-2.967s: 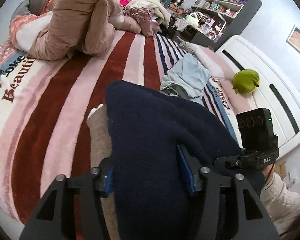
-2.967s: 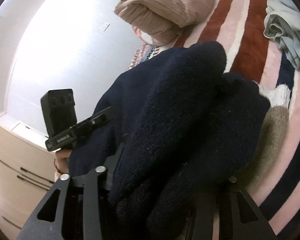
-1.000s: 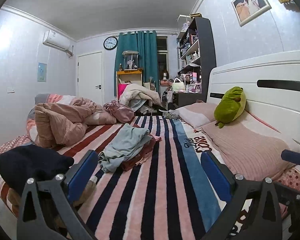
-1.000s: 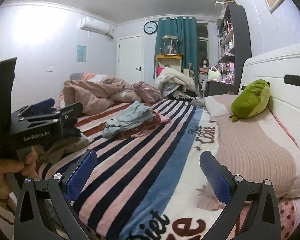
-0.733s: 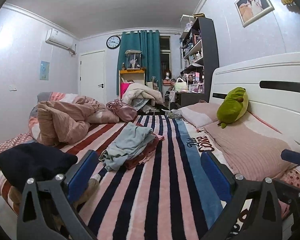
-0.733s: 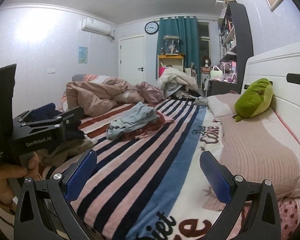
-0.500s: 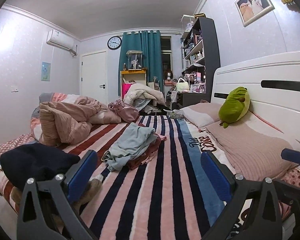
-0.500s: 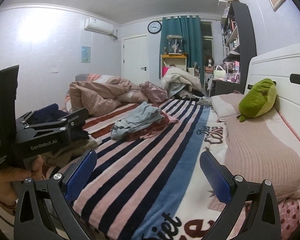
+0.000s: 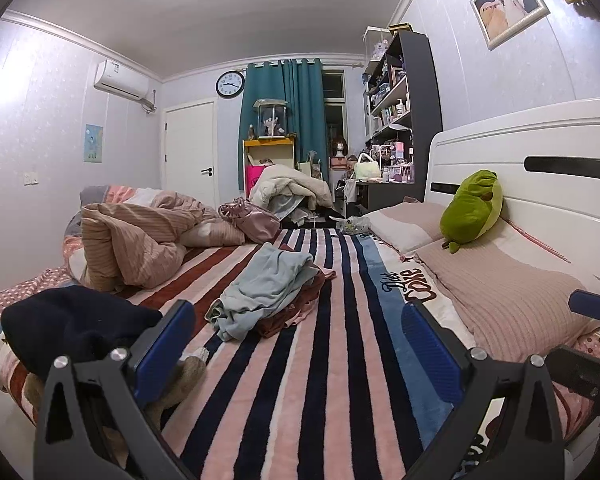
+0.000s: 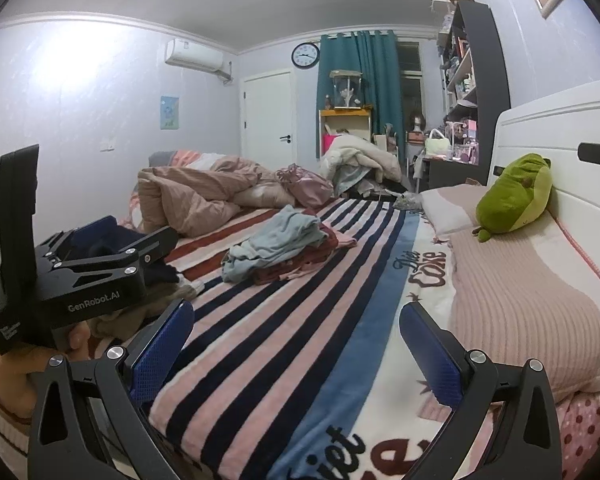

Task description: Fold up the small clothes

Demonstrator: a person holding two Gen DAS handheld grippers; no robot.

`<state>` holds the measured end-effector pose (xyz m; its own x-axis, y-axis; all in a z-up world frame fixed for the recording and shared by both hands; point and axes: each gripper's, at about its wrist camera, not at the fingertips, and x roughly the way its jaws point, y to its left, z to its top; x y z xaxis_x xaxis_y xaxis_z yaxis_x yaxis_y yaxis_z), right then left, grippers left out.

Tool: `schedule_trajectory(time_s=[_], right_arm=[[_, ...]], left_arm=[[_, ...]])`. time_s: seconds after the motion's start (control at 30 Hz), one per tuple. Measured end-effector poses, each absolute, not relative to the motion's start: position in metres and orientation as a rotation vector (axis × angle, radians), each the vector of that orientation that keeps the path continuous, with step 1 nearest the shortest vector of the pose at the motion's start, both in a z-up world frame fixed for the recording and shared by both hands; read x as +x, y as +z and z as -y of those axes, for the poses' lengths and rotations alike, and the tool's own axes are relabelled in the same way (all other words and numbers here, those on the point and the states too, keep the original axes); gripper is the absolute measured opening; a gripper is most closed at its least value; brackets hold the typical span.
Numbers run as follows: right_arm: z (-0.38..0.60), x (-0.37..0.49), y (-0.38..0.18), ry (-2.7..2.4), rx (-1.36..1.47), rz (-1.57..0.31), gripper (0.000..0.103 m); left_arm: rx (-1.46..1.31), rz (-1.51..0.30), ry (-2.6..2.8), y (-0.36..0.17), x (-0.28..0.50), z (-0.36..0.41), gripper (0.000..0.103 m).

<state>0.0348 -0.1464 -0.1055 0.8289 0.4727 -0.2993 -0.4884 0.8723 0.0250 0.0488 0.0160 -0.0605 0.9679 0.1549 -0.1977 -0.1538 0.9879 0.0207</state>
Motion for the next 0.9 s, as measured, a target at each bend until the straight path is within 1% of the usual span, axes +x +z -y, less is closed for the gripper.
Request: schedule_trajectory(time_s=[0.9], right_arm=[[0.1503, 0.031, -0.1011, 0.49, -0.037, -0.297, 0.103]], left_arm=[[0.01, -0.198, 0.15, -0.0622, 0.0523, -0.0231, 0.102]])
